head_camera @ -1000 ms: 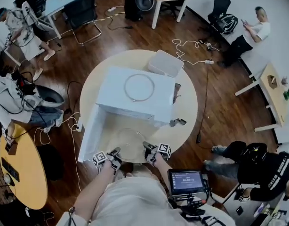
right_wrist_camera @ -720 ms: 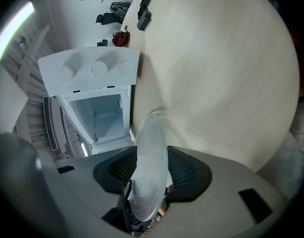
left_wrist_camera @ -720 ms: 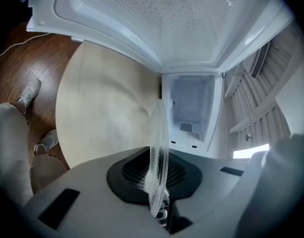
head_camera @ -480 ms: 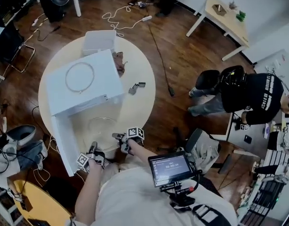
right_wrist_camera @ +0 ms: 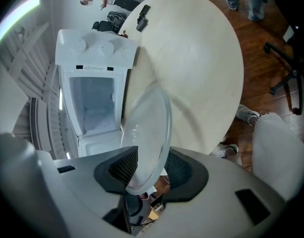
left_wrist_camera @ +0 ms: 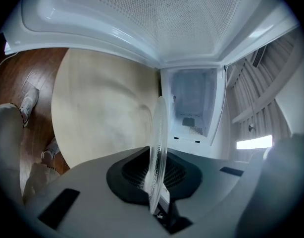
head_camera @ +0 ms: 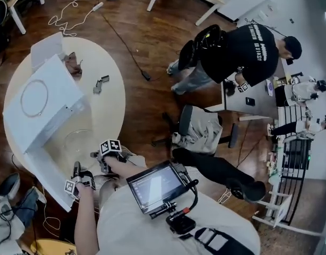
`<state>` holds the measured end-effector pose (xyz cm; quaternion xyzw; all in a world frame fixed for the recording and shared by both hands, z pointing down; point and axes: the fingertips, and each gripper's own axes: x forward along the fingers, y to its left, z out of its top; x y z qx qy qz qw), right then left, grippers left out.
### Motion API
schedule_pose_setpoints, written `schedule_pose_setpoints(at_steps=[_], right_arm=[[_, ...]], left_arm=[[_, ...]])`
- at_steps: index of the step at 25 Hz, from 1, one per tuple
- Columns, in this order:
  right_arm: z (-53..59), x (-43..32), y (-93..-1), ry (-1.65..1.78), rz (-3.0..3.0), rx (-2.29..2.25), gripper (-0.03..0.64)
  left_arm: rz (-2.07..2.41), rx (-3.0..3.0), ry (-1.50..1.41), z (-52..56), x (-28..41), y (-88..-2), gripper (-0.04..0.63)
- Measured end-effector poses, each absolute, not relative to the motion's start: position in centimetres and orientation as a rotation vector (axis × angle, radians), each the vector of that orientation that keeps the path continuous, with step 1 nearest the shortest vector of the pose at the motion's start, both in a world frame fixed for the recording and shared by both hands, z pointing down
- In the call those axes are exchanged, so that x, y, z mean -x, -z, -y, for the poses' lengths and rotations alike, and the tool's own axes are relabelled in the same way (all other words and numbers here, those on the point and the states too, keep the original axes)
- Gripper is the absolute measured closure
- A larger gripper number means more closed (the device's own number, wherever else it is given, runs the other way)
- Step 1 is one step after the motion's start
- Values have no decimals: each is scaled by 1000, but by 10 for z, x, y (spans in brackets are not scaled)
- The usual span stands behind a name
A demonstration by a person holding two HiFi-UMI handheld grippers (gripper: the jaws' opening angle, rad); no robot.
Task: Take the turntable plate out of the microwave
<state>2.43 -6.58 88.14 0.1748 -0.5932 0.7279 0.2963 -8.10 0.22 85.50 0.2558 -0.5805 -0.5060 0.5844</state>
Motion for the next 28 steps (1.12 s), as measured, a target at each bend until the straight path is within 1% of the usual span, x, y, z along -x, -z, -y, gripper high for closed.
schedule_pose_setpoints(at_steps=[7,12,16,18,25,28], right_arm=[[40,-17,-880,-2059,1530,-506,451],[39,-9,-880,-2131,1536,-550,453],[44,-22,-884,-2085,1548,-568,473],[45,-23,-885,-2086,1541,-566,495],[47,-22,-886,-2172,1512,-560,558],[51,-18,-881,-2217,1539,-518,572]], left_arm=[[1325,-586,1100,-2,66,-876,563],[1302,-612,1088,9,61,-865,563],[1295,-609,1042,8,57,-878,563],[1292,-600,1029,5,58,-884,563],[1294,-598,966,-2,59,-906,563],[1318,-624,940,6,59,-897,561]])
